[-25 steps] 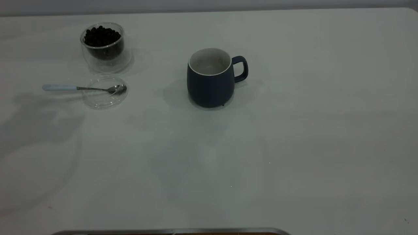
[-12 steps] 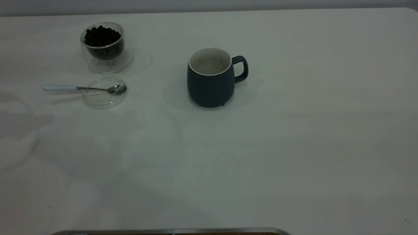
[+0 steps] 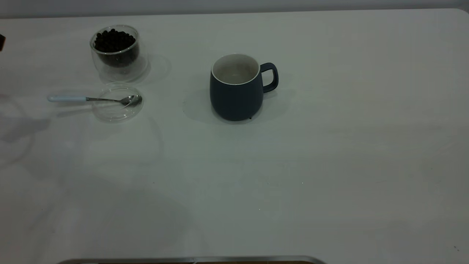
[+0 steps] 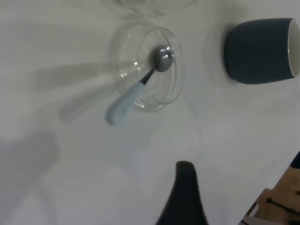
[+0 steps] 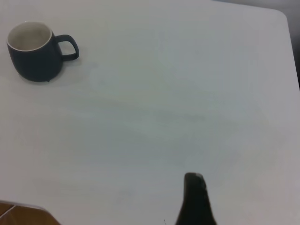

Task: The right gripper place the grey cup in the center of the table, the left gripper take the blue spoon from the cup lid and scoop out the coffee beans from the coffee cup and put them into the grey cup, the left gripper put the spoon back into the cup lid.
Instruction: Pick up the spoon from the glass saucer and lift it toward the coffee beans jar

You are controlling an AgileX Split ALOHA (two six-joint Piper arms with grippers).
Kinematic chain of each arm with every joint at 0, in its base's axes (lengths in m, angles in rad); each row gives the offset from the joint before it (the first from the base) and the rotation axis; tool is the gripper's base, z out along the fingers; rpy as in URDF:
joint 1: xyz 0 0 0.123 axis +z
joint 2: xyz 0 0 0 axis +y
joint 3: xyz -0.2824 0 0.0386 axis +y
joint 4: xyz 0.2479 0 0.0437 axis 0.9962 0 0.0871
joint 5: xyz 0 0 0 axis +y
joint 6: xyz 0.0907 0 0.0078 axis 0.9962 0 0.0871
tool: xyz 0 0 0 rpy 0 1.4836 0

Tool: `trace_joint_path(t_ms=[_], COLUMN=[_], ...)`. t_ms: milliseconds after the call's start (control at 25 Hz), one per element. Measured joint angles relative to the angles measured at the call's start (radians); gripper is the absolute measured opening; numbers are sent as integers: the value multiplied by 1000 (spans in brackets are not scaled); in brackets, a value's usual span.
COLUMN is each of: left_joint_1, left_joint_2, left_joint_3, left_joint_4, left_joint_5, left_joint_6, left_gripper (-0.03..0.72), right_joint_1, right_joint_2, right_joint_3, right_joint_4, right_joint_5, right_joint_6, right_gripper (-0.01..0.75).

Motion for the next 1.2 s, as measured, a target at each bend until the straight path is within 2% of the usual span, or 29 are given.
trace_joint_path(t_ms=[400, 680, 1200], left_joint_1=[8, 2, -115], left_joint_2=[227, 297, 338], left_joint_3=[-202, -236, -241], left_joint_4=[33, 12, -84], left_joint_5=[11, 11, 11], left_joint_6=[-27, -29, 5], left_gripper=[711, 711, 711], right_joint_1=[0, 0, 0], right_joint_2=[-3, -3, -3], right_joint_3=[0, 0, 0], right_joint_4=[0, 0, 0], right_joint_5=[0, 0, 0], right_joint_6=[0, 0, 0], right_gripper=[590, 590, 590])
